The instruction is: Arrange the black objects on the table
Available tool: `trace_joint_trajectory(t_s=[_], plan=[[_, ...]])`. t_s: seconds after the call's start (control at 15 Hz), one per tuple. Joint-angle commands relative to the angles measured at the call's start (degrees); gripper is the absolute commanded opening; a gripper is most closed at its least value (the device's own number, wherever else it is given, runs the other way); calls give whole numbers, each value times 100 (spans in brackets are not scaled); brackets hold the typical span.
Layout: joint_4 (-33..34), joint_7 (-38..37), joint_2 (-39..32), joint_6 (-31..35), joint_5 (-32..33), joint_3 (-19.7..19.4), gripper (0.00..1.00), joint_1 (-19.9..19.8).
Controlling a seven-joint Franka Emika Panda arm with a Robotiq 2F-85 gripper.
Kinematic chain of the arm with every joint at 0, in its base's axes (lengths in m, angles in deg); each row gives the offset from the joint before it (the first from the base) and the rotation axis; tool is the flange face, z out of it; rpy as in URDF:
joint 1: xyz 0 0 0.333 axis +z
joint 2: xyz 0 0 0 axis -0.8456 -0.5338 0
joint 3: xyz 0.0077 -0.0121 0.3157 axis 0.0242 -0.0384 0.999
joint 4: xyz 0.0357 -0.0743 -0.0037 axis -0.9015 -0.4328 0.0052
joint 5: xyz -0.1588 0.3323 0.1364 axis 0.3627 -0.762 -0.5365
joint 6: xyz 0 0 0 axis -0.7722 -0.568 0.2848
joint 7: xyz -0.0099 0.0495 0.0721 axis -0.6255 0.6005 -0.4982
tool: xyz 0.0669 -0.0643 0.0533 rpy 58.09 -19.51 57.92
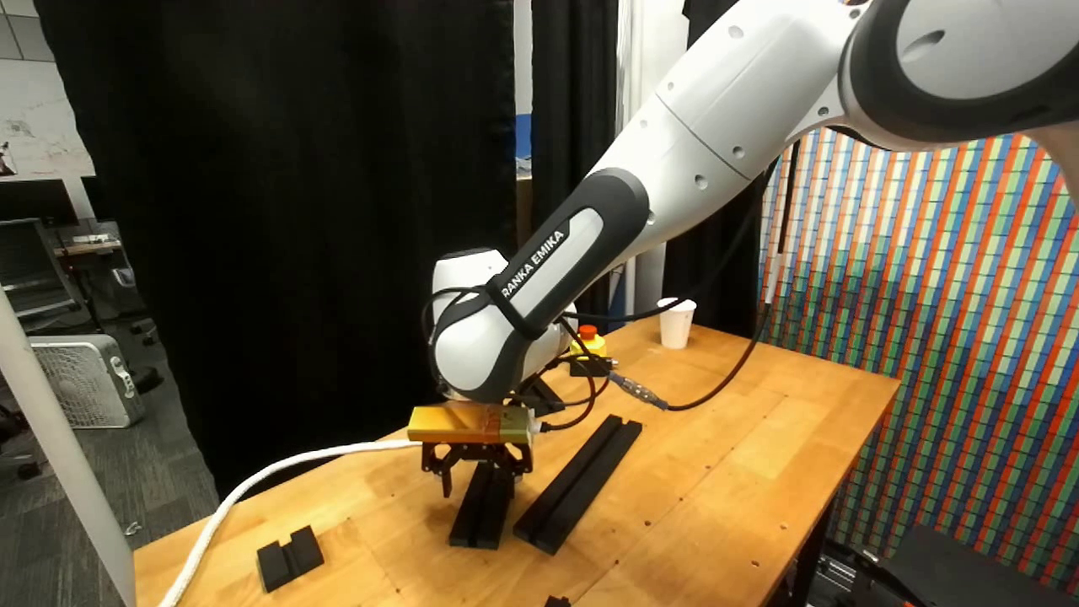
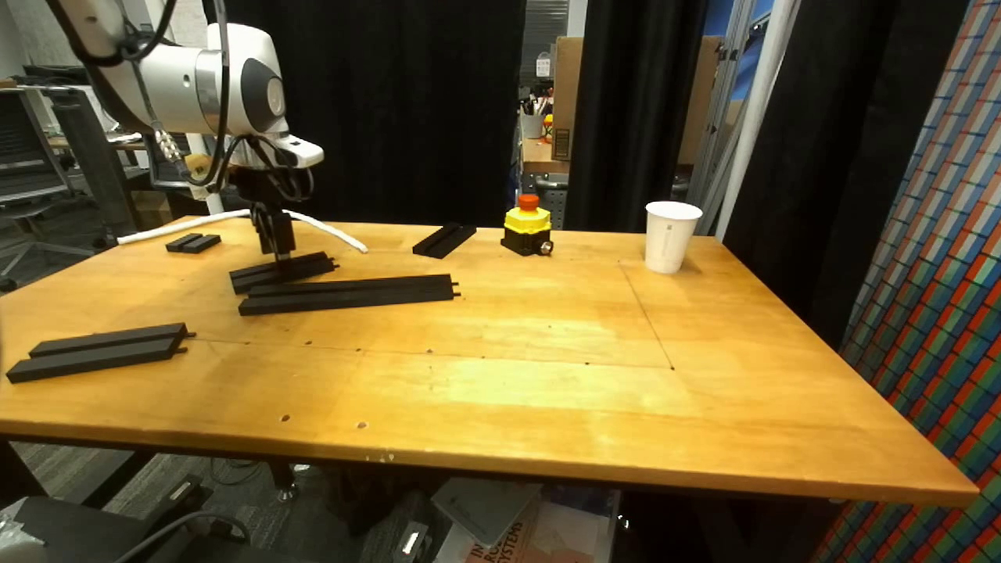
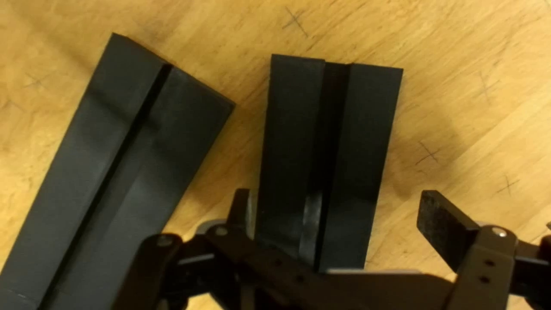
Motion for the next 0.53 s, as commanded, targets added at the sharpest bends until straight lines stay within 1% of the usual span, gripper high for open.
trace_joint_trajectory(t_s=[0.0, 0.47], plan=[[51, 108, -26, -38, -44, -81, 100, 69], [38, 55, -112, -43, -8, -146, 100, 97]])
